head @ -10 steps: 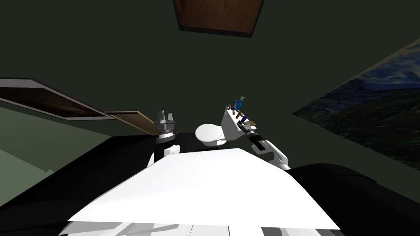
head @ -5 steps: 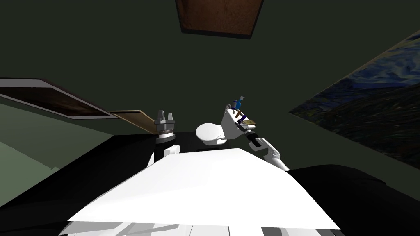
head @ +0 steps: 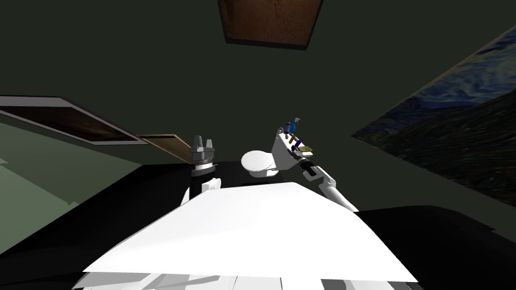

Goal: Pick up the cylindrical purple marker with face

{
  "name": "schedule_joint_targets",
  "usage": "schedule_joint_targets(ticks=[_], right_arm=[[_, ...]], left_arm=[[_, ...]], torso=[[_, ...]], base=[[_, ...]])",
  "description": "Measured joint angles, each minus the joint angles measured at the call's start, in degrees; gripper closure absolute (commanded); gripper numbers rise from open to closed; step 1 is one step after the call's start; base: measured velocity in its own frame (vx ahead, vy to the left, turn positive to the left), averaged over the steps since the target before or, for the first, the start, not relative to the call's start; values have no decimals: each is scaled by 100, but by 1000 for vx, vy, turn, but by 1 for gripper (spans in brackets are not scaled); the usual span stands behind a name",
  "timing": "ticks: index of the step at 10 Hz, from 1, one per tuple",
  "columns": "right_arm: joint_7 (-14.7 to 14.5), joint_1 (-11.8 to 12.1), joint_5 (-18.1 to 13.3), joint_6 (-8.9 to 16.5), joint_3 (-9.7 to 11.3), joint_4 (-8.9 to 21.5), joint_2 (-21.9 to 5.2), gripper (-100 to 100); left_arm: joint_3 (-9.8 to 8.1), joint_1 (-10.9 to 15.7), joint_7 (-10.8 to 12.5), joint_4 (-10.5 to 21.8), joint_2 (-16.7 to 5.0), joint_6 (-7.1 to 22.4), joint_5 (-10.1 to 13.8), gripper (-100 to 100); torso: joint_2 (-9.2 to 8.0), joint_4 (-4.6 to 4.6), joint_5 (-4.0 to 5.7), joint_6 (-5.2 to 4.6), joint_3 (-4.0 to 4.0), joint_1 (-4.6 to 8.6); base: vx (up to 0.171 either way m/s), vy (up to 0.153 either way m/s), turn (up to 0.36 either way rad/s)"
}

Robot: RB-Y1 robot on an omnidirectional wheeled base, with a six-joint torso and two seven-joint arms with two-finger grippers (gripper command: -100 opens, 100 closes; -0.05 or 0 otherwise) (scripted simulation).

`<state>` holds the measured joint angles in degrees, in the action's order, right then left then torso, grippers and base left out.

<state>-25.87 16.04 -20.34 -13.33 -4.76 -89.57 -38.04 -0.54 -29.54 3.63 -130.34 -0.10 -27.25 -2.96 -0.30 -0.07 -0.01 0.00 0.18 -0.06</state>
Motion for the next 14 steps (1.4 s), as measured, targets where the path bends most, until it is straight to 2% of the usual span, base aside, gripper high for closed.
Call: schedule_joint_targets(ticks=[2,3,4,6,7,8,10,12,14], right_arm=[[-30,-322,18,15,51,313,5,-100],[1,-410,34,61,71,451,-48,-100],[-6,-452,29,27,60,595,-25,-100],[-126,-716,213,-121,262,815,-98,-100],[-157,-873,226,-143,297,955,-77,-100],[-173,-1030,230,-194,299,1146,-69,-100],[-198,-1174,221,-243,312,1507,-36,-100],[-298,-1510,415,-418,519,1892,-139,-100],[-304,-1788,443,-396,573,2208,-156,-100]], left_arm=[[0,-1,0,0,0,0,0,0],[0,-1,0,0,0,0,0,0],[0,-1,0,0,0,0,0,0],[0,0,0,0,0,0,0,0],[0,0,0,0,0,0,0,0],[0,-1,0,0,0,0,0,0],[0,-1,0,0,0,0,0,0],[0,0,0,0,0,0,0,0],[0,-1,0,0,0,0,0,0]], torso=[[21,4,1,0,-11,5],[29,6,1,-1,-16,7],[35,13,8,-4,-23,14],[18,17,21,8,-18,10],[27,19,20,9,-22,12],[42,22,21,9,-31,16],[65,35,31,3,-49,34],[42,35,41,8,-38,42],[73,41,42,8,-56,45]], base=[[-8,2,-2],[10,-2,5],[-77,14,10],[-86,19,12],[-20,1,2],[7,0,2],[-37,5,12],[-92,17,9],[6,4,-1]])
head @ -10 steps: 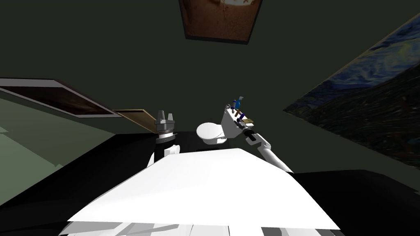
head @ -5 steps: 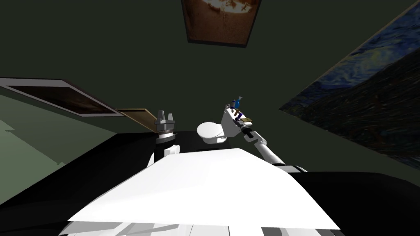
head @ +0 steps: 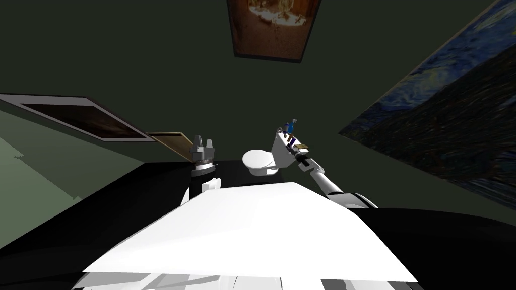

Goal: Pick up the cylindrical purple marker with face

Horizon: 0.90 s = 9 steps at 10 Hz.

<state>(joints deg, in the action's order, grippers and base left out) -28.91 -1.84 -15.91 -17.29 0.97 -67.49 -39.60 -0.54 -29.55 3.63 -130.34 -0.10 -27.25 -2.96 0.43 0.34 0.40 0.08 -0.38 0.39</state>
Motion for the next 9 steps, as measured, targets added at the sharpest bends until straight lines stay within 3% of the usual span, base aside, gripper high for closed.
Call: schedule_joint_targets(ticks=[1,3,5,7,9], right_arm=[[-4,-44,-3,14,5,115,11,-100],[-142,-368,174,-156,221,427,-40,-100],[-151,-683,205,-200,264,775,-63,-100],[-166,-770,202,-200,262,1049,-40,-100],[-300,-1140,382,-442,479,1521,-97,-100]], left_arm=[[0,0,0,0,0,0,0,0],[0,1,0,0,0,0,0,0],[0,0,0,0,0,0,0,0],[0,0,0,0,0,0,0,0],[0,1,0,0,0,0,0,0]], torso=[[10,3,1,0,-6,3],[-17,0,3,6,7,-10],[2,4,5,4,-3,0],[16,8,6,4,-12,3],[-22,-1,4,4,10,-5]], base=[[-70,17,22],[-79,23,10],[-8,-3,1],[-41,7,13],[-86,15,9]])
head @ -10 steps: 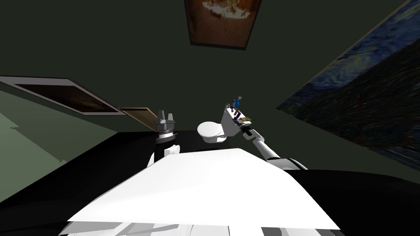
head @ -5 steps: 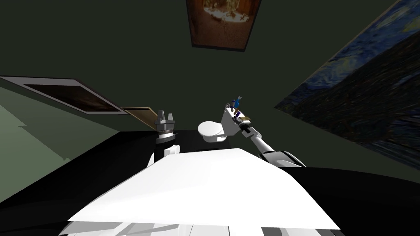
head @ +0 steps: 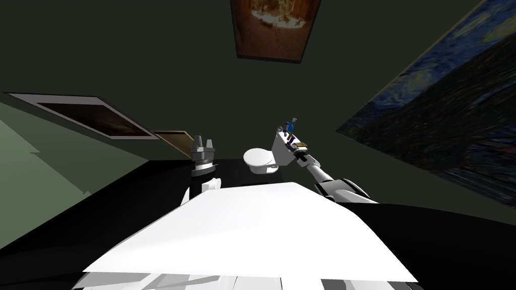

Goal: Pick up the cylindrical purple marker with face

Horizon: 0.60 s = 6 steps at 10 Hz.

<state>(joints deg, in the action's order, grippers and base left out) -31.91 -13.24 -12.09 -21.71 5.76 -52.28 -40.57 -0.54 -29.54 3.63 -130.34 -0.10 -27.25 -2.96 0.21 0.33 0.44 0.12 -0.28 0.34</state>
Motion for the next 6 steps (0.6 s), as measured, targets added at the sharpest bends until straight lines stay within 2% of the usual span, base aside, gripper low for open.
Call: schedule_joint_targets(ticks=[2,4,6], right_arm=[[0,-309,27,-4,50,394,-26,-100],[-115,-621,210,-120,278,680,-88,-100],[-158,-947,232,-124,307,959,-73,-100]], left_arm=[[0,-1,0,0,0,0,0,0],[0,0,0,0,0,0,0,0],[0,-1,0,0,0,0,0,0]], torso=[[29,6,1,0,-16,4],[3,1,0,0,-2,-1],[28,5,0,0,-15,3]], base=[[-41,15,16],[-78,13,5],[1,3,1]])
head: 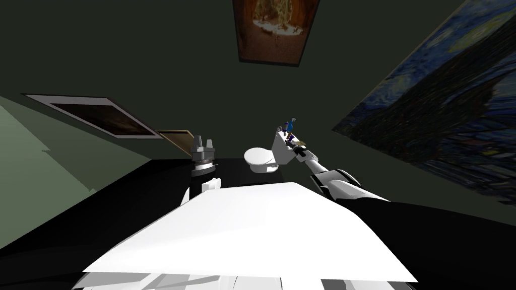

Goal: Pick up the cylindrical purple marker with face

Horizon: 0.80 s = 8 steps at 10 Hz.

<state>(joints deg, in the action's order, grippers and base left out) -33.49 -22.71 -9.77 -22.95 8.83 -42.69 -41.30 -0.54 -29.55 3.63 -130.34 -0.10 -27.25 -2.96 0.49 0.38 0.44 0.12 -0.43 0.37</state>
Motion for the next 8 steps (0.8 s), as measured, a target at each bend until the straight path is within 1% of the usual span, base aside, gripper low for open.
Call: schedule_joint_targets(ticks=[1,2,3,4,5,6,7,8], right_arm=[[-8,-38,5,5,-12,109,4,-100],[1,-69,5,3,-2,236,-7,-100],[-82,-256,112,-139,133,472,-19,-100],[-127,-424,182,-232,226,644,-62,-100],[-124,-554,207,-201,256,717,-91,-100],[-148,-712,211,-200,252,876,-62,-100],[-144,-798,208,-197,269,1023,-67,-100],[-136,-801,210,-190,269,1123,-75,-100]], left_arm=[[0,0,0,0,0,0,0,0],[0,0,0,0,0,0,0,0],[0,1,0,0,0,0,0,0],[0,1,0,0,0,0,0,0],[0,0,0,0,0,0,0,0],[0,0,0,0,0,0,0,0],[0,0,0,0,0,0,0,0],[0,0,0,0,0,0,0,0]], torso=[[8,3,2,-2,-5,3],[11,4,2,-2,-7,5],[-10,0,0,2,4,-7],[-23,-4,-2,-1,13,-7],[-17,-4,0,-1,10,-1],[-4,-1,1,-1,2,2],[5,2,2,-2,-3,5],[9,4,3,-3,-6,7]], base=[[11,0,-2],[-75,33,31],[-102,27,18],[-59,6,-5],[-20,-3,-5],[2,-5,4],[9,-4,1],[-78,18,23]])
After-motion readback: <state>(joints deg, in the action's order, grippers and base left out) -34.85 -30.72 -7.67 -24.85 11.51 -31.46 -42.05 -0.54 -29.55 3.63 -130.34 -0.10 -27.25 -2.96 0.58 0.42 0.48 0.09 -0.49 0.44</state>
